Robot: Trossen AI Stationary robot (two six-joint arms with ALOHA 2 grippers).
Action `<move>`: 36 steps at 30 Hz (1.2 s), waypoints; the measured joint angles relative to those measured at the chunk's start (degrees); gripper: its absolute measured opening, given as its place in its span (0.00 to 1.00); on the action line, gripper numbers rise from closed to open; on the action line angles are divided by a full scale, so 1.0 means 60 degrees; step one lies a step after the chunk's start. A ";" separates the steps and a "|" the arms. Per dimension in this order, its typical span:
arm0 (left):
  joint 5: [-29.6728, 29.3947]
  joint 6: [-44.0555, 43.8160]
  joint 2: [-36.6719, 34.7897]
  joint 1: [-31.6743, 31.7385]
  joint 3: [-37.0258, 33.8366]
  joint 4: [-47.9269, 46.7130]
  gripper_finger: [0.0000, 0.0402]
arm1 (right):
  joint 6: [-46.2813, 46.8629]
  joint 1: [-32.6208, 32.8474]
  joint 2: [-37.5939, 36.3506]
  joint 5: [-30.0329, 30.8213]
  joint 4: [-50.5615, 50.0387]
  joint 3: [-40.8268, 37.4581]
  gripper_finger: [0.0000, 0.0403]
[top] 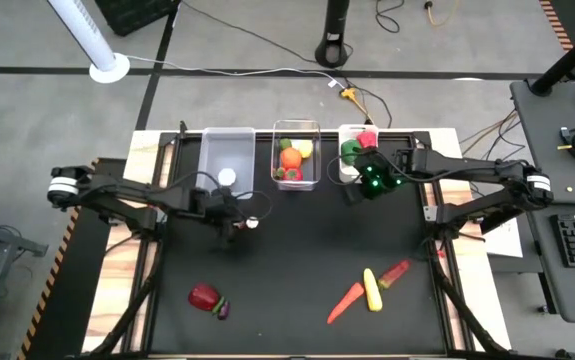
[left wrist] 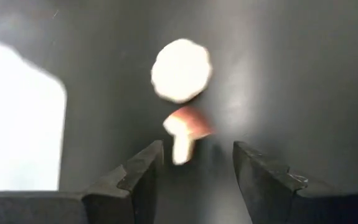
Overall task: Sort produce into baskets
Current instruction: Put the brown mushroom into the left transparent bin
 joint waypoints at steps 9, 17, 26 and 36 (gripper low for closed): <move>-0.0258 0.0007 0.0147 0.0009 -0.0407 0.0476 0.44 | 0.0003 0.0000 0.0000 0.0214 0.0003 0.0000 0.53; 0.0003 -0.0071 0.0700 0.0009 -0.0480 0.1053 0.43 | 0.0004 -0.0004 0.0000 0.0328 0.0000 0.0000 0.53; 0.0231 -0.0536 0.1450 0.0007 -0.0431 0.1154 0.15 | 0.0051 -0.0004 0.0000 0.0503 0.0007 0.0000 0.53; 0.0626 -0.1346 0.0525 0.0024 -0.0219 -0.0043 0.01 | 0.0080 -0.0004 0.0000 0.0510 0.0073 0.0000 0.53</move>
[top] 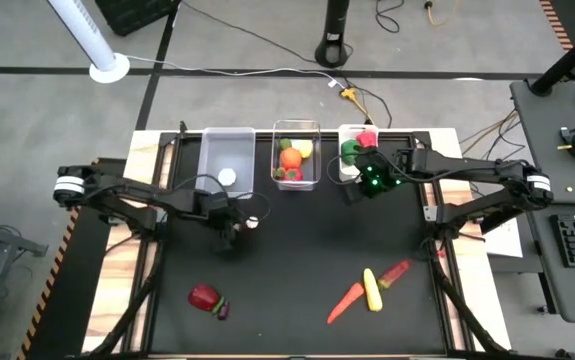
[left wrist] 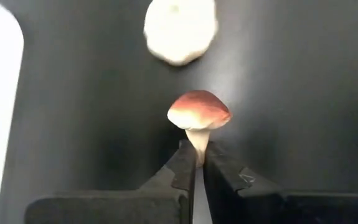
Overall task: Sort produce into baskets
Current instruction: Put the brown mushroom into the left transparent bin
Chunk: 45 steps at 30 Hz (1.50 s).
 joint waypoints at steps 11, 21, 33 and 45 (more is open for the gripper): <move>0.0088 0.0259 -0.1569 0.1287 0.2744 -0.2951 0.00 | 0.0000 0.0000 0.0000 0.0225 0.0146 0.0000 0.53; 0.0886 0.2639 -0.0761 0.6778 0.4168 -0.3038 0.00 | -0.0062 0.0003 0.0000 0.0488 0.0277 0.0000 0.53; 0.1916 0.3325 0.2098 0.9055 0.4139 -0.3163 0.00 | 0.0015 0.0004 0.0004 0.0488 0.0565 0.0000 0.53; 0.1274 0.3350 0.2515 0.9059 0.4147 -0.2988 0.14 | 0.0082 0.0040 0.0004 -0.0078 0.0565 0.0000 0.53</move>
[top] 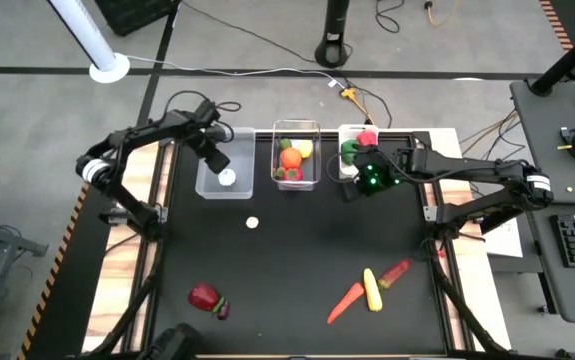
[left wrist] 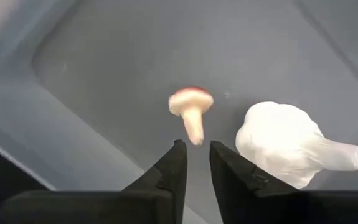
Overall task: Sort produce into baskets
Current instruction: Put the brown mushroom into the left transparent bin, then put the orange carrot into the white bin
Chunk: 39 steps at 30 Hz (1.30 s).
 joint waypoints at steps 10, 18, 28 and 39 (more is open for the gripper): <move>0.0116 -0.0023 -0.0309 -0.0011 0.0007 -0.0082 0.30 | -0.1494 0.1499 0.0034 -0.0751 -0.0820 0.1094 0.53; 0.0584 -0.0332 -0.2063 -0.0073 0.0007 -0.0174 0.32 | -0.3801 0.4137 0.0768 -0.0549 -0.2317 0.2692 0.53; 0.0971 -0.1640 -0.4881 -0.0495 0.0007 -0.0149 0.32 | -0.4610 0.6289 0.3108 0.0498 -0.2291 0.3886 0.53; 0.1112 -0.2716 -0.6617 -0.1705 0.0007 0.0025 0.32 | -0.4948 0.7600 0.4850 -0.0253 -0.2291 0.4029 0.53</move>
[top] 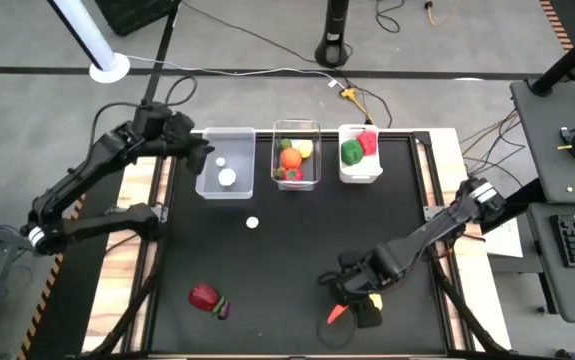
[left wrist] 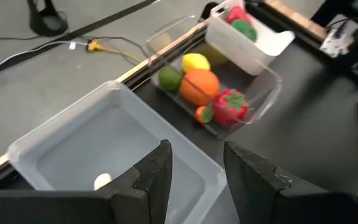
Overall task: Sort produce into baskets
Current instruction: Put the orange carrot into the white bin
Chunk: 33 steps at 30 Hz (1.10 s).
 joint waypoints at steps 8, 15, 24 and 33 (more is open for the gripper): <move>-0.0011 -0.0140 -0.0331 -0.0527 0.0000 0.0011 0.32 | -0.0819 -0.0016 0.1006 -0.0004 -0.0007 -0.0004 0.53; -0.0033 -0.0113 -0.0370 -0.0539 0.0001 0.0028 0.32 | -0.1398 -0.0012 0.1938 -0.0004 0.0004 -0.0007 0.53; -0.0033 -0.0031 -0.0405 -0.0535 0.0000 0.0025 0.32 | -0.1670 -0.0012 0.2682 0.0032 0.0123 -0.0080 0.52; -0.0032 -0.0031 -0.0418 -0.0535 0.0003 0.0022 0.32 | -0.1792 -0.0039 0.2615 0.0015 0.0353 -0.0106 0.20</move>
